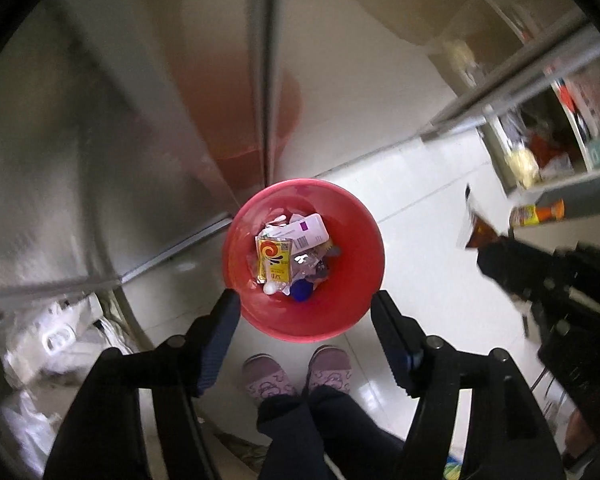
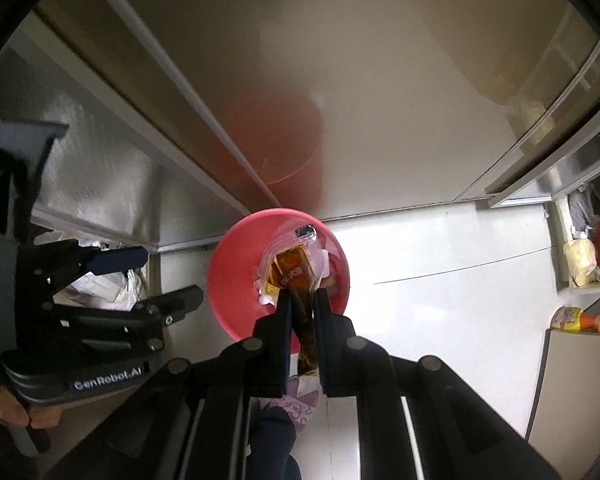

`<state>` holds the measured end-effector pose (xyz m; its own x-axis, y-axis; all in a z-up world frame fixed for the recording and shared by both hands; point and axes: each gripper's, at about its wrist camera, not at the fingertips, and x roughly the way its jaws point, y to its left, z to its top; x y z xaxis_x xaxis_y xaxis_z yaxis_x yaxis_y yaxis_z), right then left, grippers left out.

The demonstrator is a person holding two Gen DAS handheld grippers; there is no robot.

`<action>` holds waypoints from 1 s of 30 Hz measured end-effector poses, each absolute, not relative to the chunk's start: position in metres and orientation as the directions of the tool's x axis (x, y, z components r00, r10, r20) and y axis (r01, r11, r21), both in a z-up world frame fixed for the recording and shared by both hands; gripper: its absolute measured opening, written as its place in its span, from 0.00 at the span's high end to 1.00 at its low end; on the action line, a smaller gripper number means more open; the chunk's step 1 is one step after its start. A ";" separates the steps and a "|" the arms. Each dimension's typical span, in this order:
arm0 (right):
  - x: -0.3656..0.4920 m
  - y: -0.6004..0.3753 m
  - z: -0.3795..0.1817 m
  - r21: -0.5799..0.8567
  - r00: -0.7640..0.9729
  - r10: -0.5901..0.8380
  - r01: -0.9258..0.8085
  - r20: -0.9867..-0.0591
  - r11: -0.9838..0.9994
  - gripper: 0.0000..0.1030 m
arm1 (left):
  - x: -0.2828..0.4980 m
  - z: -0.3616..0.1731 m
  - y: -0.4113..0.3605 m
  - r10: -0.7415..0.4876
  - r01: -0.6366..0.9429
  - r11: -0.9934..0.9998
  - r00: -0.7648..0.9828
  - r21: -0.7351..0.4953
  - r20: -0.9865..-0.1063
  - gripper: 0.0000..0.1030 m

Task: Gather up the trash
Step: 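Open the left tool to drop the spoon while the right tool drops the wrapper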

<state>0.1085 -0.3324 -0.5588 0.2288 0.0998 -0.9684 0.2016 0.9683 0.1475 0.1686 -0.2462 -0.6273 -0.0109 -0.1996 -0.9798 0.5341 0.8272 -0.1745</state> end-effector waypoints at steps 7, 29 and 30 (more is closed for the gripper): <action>0.115 -0.319 -0.581 0.160 0.199 0.130 0.147 -0.971 0.976 0.90 | 0.173 -0.640 -0.220 -0.182 0.490 0.861 0.043 -0.138 -0.982 0.02; 0.113 -0.295 -0.563 0.074 0.161 0.056 0.108 -0.985 0.991 0.32 | 0.171 -0.601 -0.174 -0.099 0.420 0.907 0.134 -0.034 -0.986 0.00; 0.112 -0.295 -0.556 0.074 0.161 0.055 0.112 -0.985 0.991 0.32 | 0.170 -0.593 -0.173 -0.096 0.419 0.907 0.140 -0.029 -0.986 0.00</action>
<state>0.1123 -0.2945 -0.5564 0.1613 0.0549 -0.9854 0.1116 0.9910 0.0735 0.1695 -0.1734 -0.5927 0.1396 -0.0965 -0.9855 0.4194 0.9073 -0.0294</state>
